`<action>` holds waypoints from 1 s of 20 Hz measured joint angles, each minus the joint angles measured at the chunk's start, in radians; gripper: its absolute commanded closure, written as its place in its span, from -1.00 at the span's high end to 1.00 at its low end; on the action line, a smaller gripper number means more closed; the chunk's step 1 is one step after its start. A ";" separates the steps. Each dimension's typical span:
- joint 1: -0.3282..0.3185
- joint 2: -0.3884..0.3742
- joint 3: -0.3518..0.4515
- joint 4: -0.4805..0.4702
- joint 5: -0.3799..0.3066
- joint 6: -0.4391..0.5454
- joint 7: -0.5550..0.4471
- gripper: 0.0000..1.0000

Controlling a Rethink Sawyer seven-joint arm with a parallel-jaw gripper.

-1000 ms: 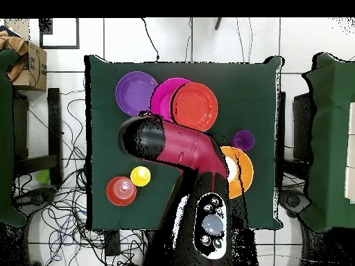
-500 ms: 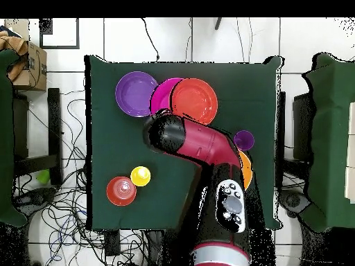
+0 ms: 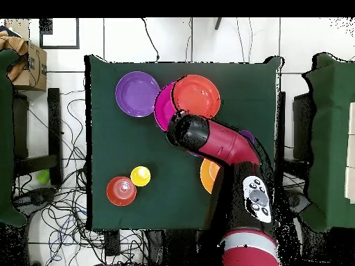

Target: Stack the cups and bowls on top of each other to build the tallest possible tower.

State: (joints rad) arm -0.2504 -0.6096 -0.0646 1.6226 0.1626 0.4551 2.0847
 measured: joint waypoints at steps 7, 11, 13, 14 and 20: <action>-0.004 0.038 0.020 -0.036 -0.007 0.000 0.000 1.00; 0.001 0.054 0.032 -0.043 -0.007 -0.003 0.000 1.00; 0.005 0.057 0.036 -0.043 -0.007 -0.007 0.000 1.00; 0.006 0.057 0.036 -0.043 -0.007 -0.008 0.000 1.00; 0.014 0.052 0.039 -0.043 -0.007 -0.009 0.000 1.00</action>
State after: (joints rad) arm -0.2362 -0.5577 -0.0257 1.5798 0.1560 0.4464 2.0847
